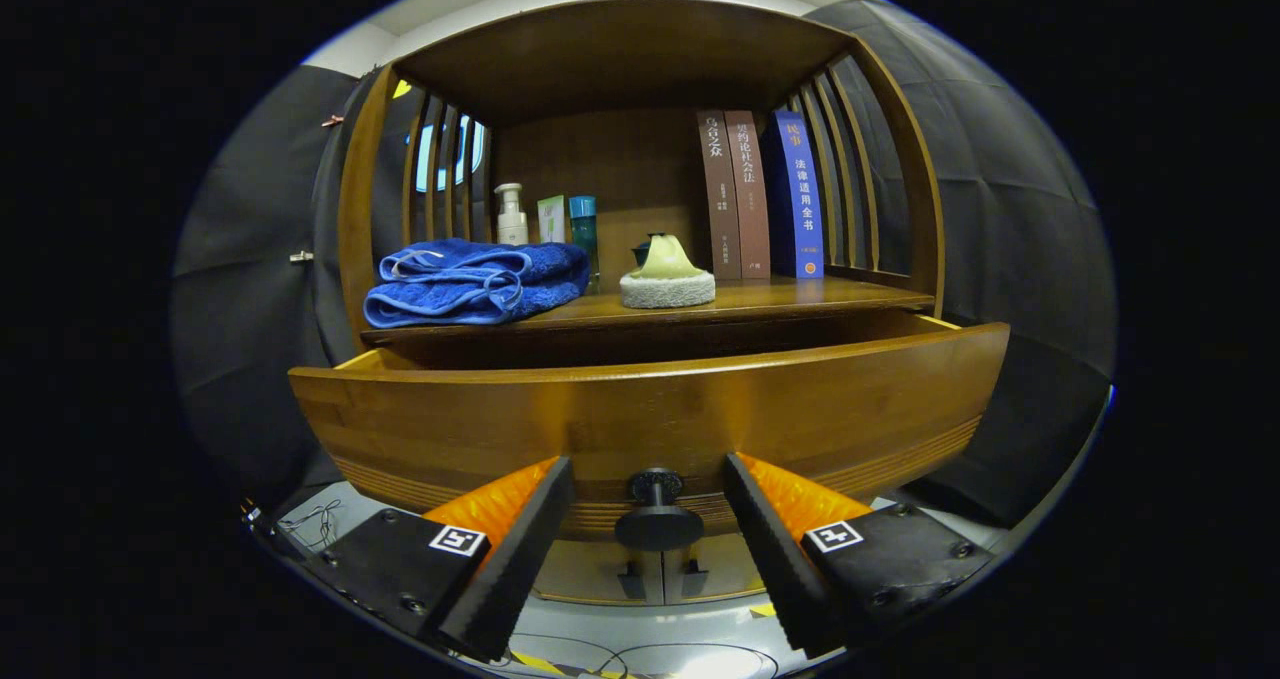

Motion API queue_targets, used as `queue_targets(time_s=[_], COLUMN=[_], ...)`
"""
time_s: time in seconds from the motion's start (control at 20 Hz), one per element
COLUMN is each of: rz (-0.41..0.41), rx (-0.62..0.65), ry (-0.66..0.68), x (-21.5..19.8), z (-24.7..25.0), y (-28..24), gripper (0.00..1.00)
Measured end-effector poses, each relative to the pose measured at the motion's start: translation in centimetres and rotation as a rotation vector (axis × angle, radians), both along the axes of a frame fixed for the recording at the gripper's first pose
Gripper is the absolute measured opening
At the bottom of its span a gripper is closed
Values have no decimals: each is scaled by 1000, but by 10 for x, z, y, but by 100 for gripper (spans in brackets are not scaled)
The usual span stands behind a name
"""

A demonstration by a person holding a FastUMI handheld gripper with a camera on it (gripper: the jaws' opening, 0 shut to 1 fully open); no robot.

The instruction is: Pull open the drawer, take out the items inside it, and place them on the countertop above the cabinet.

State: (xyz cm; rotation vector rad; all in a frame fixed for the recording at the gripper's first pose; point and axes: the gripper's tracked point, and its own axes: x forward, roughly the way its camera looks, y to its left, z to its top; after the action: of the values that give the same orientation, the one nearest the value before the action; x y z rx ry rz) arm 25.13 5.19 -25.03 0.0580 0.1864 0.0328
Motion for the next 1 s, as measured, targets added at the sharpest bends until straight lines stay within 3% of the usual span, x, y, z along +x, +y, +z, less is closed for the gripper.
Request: queue_targets(time_s=[0.8,1.0], rz=[7,0], rx=[0,20], ry=[9,-14], x=[70,72], z=[6,6], y=[1,-4], gripper=[100,100])
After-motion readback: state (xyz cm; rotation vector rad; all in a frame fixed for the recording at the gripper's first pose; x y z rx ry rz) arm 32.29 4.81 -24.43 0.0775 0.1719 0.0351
